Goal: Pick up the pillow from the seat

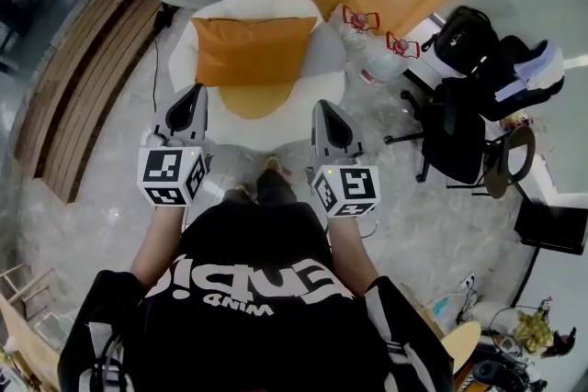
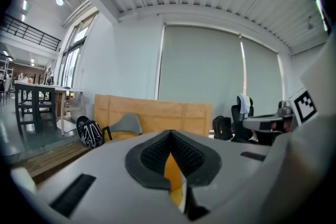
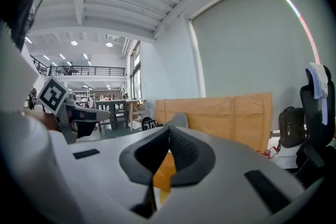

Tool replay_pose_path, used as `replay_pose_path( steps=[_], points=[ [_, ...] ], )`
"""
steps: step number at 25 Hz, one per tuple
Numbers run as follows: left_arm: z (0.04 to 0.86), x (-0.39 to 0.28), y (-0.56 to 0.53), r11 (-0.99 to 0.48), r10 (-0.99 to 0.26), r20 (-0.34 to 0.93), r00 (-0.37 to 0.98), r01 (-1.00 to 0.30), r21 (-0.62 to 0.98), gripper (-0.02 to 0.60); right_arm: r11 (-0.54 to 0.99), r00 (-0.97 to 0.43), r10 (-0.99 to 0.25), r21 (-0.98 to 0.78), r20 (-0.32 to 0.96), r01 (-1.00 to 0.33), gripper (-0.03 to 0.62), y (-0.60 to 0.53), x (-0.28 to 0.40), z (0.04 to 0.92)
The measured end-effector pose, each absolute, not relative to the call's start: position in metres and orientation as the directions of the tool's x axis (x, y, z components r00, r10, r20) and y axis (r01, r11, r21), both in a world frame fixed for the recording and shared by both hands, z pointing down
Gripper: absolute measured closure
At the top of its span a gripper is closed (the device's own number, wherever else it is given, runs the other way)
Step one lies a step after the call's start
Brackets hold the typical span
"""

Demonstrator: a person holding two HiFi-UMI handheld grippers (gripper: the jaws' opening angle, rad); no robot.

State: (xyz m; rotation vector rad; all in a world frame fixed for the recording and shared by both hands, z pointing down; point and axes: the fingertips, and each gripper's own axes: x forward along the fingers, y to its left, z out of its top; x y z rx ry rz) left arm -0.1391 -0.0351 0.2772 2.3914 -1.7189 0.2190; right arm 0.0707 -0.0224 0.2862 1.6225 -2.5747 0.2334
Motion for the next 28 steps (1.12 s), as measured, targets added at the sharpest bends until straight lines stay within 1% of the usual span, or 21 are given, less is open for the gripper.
replay_pose_path(
  steps=[7,16,23,28],
  points=[
    [0.272,-0.113,-0.082,-0.282,-0.934,0.209,0.288,-0.958,0.060,0.572,0.448,-0.455,-0.878,-0.080,0.147,-0.891,0.572,-0.072,0.099,0.285],
    [0.254,-0.078,-0.138,-0.224,-0.961,0.163,0.225,-0.974,0.024,0.572,0.487,-0.492,-0.865,-0.074,0.101,-0.870,0.572,-0.145,0.141,0.271],
    [0.240,-0.083,-0.161,-0.210,-0.968,0.134,0.210,-0.978,0.012,0.572,0.502,-0.506,-0.859,-0.064,0.074,-0.862,0.572,-0.180,0.134,0.259],
    [0.244,-0.094,-0.178,-0.203,-0.968,0.145,0.203,-0.979,0.014,0.572,0.519,-0.523,-0.849,-0.062,0.075,-0.852,0.572,-0.196,0.118,0.261]
  ],
)
